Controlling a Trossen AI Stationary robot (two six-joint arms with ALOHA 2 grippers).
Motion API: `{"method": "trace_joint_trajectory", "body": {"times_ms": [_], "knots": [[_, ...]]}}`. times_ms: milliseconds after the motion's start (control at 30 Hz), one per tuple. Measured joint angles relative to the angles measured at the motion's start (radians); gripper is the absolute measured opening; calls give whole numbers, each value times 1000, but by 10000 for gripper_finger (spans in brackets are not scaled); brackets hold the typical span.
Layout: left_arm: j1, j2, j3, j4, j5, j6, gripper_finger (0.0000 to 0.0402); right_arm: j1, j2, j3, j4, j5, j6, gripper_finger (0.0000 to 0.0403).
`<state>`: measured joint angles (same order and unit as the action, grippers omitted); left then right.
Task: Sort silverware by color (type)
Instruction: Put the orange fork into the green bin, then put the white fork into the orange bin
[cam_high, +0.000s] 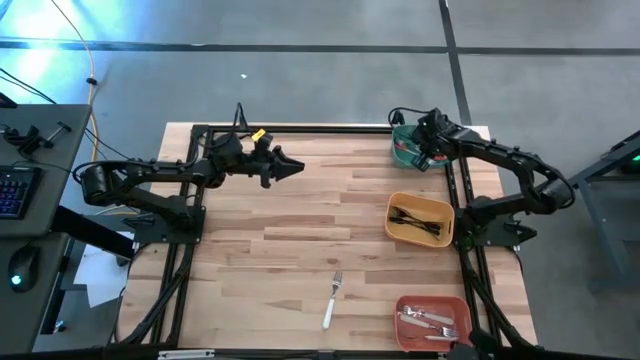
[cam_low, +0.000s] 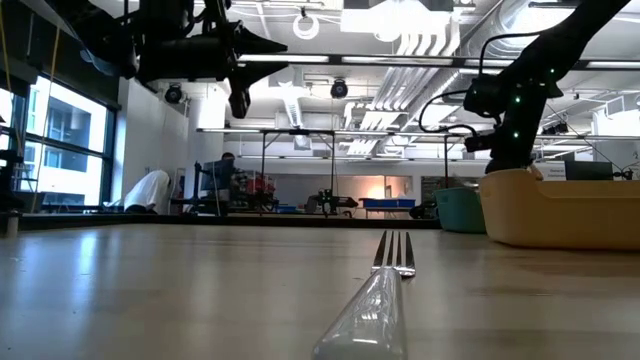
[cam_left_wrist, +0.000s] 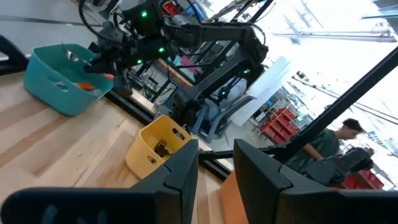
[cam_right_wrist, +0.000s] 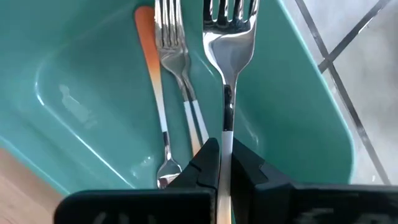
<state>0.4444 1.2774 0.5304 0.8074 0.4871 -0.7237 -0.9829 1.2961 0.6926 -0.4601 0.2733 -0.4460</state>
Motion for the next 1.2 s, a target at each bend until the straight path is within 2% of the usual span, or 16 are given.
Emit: {"method": "trace_joint_trajectory", "body": {"times_ms": [167,367,467,567,667,767,833,900,1200], "knots": [[0,0,0,-32,0,14,92,0,0,-8,11,-23,-1,10],[0,0,0,-34,2,22,92,1,1,13,13,-38,64,74],[0,-11,0,-38,3,29,91,1,1,61,-16,-38,90,92],[2,-39,0,-92,7,91,82,19,-2,128,-79,-38,118,83],[26,-95,0,-228,13,145,59,72,-29,188,-130,-57,198,47],[55,-161,0,-385,7,207,26,163,-63,218,-143,-106,352,8],[75,-206,0,-472,-3,251,7,249,-83,223,-141,-125,480,11],[100,-240,0,-549,-13,288,5,355,-91,224,-141,-126,608,13],[185,-270,0,-769,-18,409,2,900,-91,224,-48,-7,1225,1]]}}
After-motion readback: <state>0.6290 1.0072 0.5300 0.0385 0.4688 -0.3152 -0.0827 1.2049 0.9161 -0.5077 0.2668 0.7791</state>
